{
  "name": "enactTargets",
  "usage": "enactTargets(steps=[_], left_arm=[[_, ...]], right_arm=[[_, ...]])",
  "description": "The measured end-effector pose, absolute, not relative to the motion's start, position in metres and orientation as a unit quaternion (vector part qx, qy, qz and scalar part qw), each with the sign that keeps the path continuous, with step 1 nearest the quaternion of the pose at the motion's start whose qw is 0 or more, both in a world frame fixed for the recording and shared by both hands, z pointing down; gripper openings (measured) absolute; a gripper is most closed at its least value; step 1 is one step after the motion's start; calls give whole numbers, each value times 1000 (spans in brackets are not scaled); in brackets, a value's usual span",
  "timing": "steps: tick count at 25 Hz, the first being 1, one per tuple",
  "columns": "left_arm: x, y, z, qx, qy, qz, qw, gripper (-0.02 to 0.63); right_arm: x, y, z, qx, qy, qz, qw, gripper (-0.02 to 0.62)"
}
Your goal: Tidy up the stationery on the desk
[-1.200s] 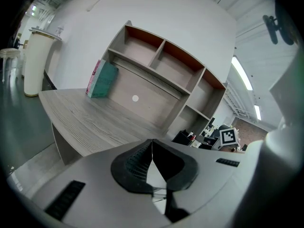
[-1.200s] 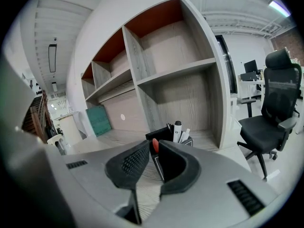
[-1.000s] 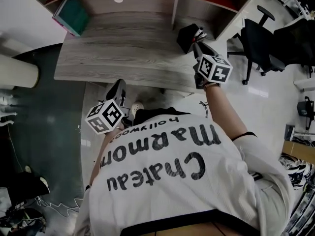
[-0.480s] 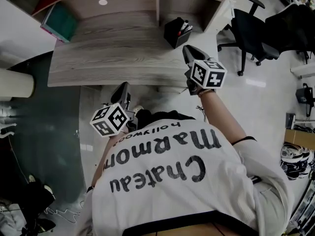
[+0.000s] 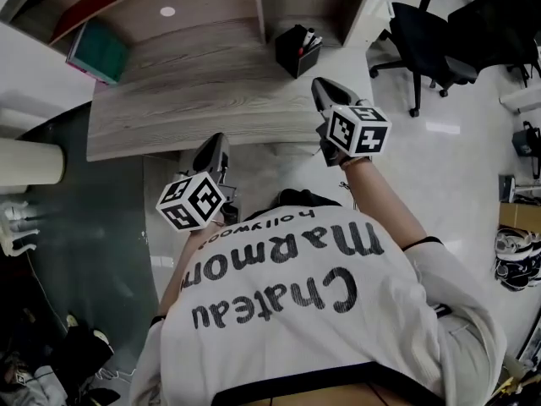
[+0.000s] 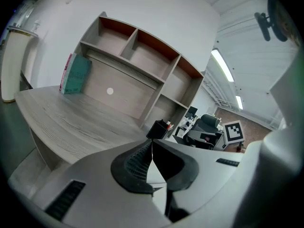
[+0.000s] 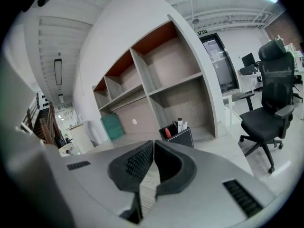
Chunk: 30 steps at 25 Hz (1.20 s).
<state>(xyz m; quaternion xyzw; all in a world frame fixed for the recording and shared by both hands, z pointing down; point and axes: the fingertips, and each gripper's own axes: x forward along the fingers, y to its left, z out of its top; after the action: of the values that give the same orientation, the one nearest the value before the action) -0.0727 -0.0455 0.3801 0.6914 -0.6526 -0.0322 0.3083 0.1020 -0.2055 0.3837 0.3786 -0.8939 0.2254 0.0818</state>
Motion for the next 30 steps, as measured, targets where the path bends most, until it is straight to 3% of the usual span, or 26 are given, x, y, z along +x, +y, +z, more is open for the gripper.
enactTargets(steps=[30], left_arm=[[-62, 38, 353, 763, -582, -30, 281, 17]], right_arm=[[110, -49, 358, 429, -874, 221, 60, 11]])
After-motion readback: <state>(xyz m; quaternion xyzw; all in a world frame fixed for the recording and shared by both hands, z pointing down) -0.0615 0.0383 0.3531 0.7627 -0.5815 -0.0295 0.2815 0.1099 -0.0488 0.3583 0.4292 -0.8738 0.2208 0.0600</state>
